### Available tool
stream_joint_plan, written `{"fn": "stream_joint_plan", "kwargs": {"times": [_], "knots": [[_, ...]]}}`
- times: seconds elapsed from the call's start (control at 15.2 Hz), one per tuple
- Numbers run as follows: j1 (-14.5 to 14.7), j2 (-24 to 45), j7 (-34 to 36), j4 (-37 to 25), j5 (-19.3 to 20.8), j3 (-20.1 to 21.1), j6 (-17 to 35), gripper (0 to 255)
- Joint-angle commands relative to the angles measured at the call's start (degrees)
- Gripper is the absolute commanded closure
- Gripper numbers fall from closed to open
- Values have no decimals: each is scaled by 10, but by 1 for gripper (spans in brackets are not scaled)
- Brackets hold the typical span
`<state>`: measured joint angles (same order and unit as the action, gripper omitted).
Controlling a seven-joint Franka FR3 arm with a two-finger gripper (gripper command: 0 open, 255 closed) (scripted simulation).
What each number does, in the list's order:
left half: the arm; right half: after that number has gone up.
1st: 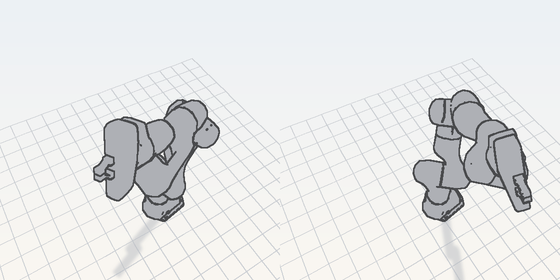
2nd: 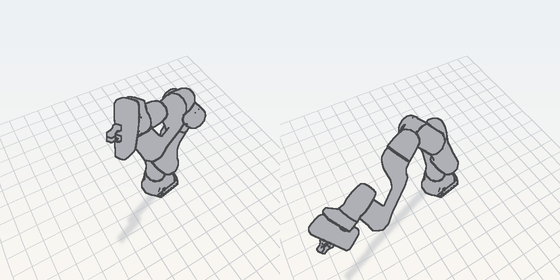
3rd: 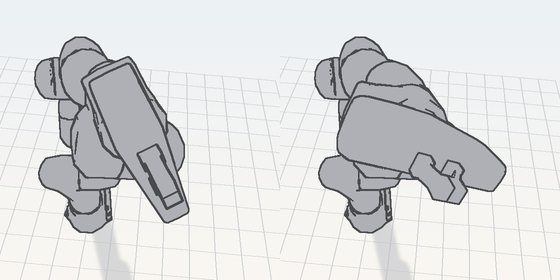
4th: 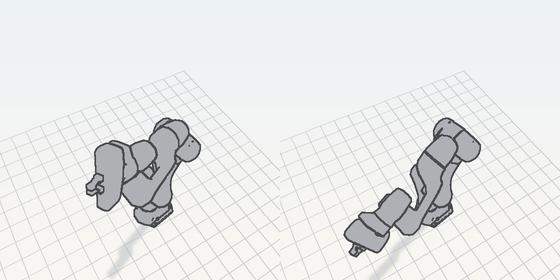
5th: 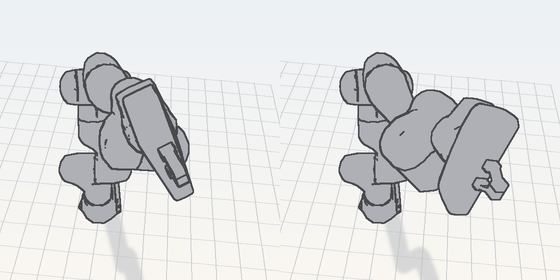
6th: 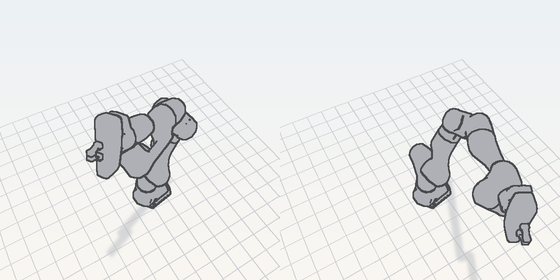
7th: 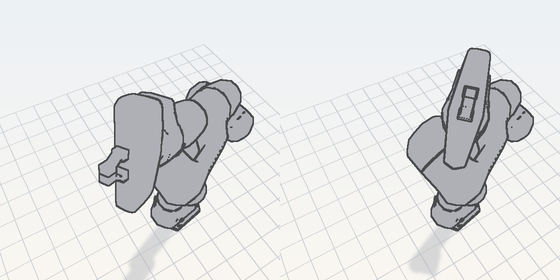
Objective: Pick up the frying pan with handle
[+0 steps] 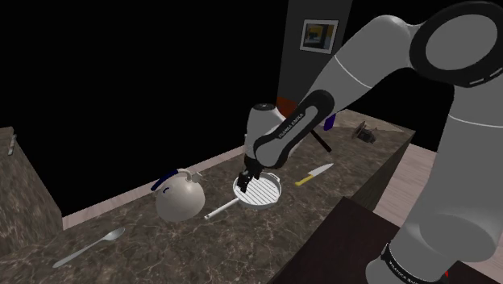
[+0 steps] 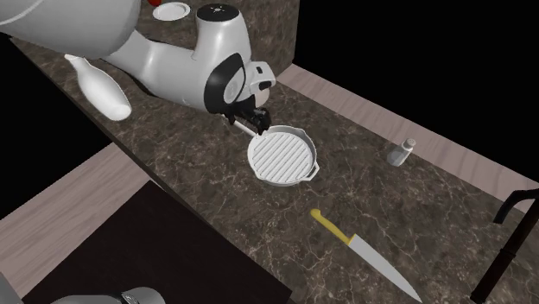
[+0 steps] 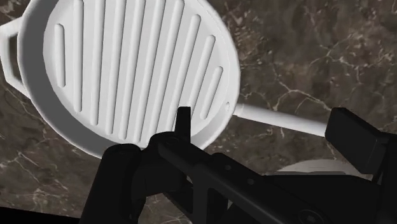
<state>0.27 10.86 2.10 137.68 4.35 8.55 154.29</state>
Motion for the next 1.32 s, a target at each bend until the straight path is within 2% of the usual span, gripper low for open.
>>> {"fn": "stream_joint_plan", "kwargs": {"times": [0.0, 0.2, 0.79, 0.86, 1.25], "knots": [[10, 53, 23, -26, 27, -9, 27, 0], [25, 112, 41, -63, 49, -25, 47, 0], [38, 170, 54, -76, 64, -42, 93, 0], [39, 170, 55, -75, 64, -42, 93, 255], [39, 170, 55, -75, 64, -42, 93, 255]]}}
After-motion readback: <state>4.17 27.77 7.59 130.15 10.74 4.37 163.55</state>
